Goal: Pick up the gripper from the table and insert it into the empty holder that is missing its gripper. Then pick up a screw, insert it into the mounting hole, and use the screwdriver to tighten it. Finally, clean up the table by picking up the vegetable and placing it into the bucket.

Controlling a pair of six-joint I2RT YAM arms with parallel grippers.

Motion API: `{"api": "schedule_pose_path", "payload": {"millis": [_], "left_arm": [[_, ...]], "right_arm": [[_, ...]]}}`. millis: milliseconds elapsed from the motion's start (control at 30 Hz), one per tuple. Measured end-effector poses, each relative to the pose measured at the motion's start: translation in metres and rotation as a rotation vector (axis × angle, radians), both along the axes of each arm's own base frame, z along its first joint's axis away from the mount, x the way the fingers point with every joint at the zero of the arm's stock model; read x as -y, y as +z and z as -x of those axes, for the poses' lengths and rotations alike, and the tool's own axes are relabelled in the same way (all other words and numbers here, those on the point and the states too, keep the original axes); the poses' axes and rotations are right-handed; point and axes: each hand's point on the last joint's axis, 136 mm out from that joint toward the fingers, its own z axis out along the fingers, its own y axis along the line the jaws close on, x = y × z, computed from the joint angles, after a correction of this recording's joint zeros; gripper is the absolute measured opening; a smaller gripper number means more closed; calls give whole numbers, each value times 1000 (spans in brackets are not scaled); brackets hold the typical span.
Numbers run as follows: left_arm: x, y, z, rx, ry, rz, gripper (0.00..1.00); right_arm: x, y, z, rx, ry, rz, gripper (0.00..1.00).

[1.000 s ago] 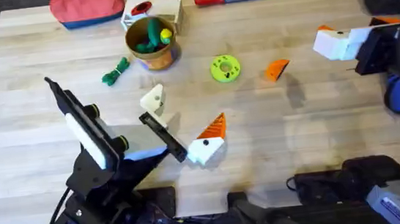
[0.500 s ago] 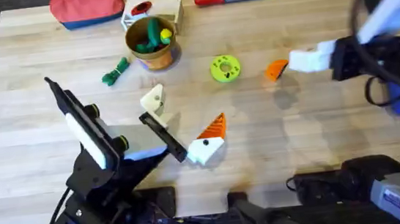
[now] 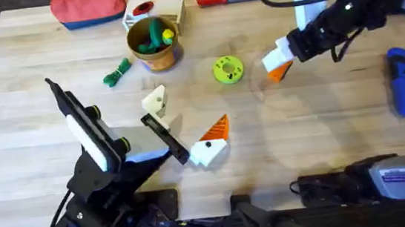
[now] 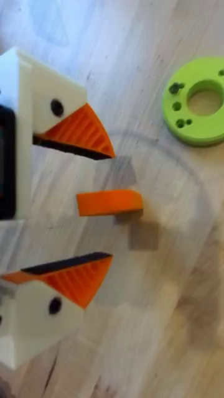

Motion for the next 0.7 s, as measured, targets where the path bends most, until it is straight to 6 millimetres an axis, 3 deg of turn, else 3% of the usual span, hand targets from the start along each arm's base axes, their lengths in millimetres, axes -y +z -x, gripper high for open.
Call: {"api": "schedule_pose_path", "payload": {"millis": [133,300,367,500,700], "left_arm": [[0,0,0,0,0,0,987],[0,0,0,0,0,0,986],[0,0,0,0,0,0,987],[0,0,0,0,0,0,987],[0,0,0,0,0,0,986]], "right_arm": [[2,-14,3,-53,17,22,766],[3,-16,6,-65,28,30,581],[3,-17,6,-68,33,32,446],[4,-17,6,-69,33,38,34],[6,-9,19,-119,34,48,5]]}}
